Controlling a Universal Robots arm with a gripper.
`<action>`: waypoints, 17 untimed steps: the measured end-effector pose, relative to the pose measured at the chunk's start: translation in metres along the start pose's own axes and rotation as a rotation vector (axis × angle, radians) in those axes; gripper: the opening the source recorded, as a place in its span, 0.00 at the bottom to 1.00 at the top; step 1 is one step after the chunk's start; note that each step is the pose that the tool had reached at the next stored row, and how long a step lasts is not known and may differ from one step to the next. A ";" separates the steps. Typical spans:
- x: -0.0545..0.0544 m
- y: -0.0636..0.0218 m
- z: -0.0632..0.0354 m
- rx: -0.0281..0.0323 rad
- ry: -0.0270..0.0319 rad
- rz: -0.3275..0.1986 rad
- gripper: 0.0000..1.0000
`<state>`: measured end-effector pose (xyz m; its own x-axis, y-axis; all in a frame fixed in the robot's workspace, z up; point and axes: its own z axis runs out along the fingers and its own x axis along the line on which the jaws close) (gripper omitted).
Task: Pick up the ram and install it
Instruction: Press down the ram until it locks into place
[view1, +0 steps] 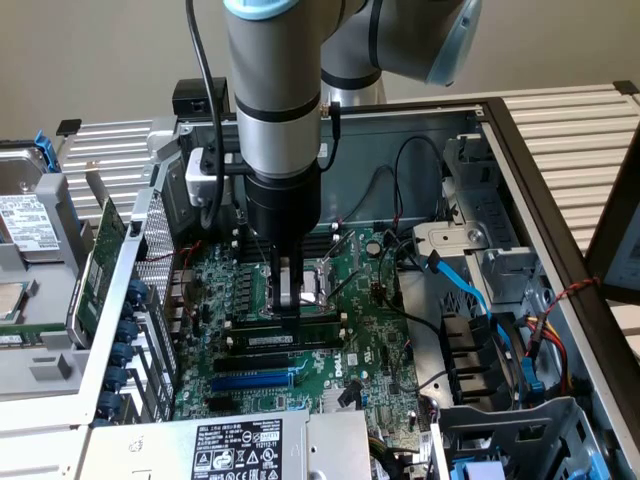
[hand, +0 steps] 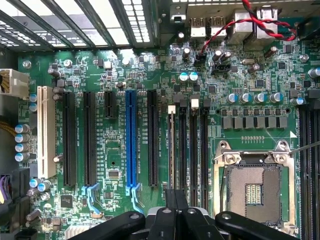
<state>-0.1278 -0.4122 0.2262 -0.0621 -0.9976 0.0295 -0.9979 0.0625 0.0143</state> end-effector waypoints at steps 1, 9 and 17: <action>0.000 0.0000 -0.0005 0.0002 -0.0005 0.001 0.11; 0.001 0.0003 -0.0237 0.0000 -0.0007 0.009 0.11; 0.001 0.0004 -0.0240 -0.0026 -0.0036 0.076 0.11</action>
<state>-0.1278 -0.4125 0.2502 -0.1375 -0.9901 0.0270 -0.9903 0.1379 0.0147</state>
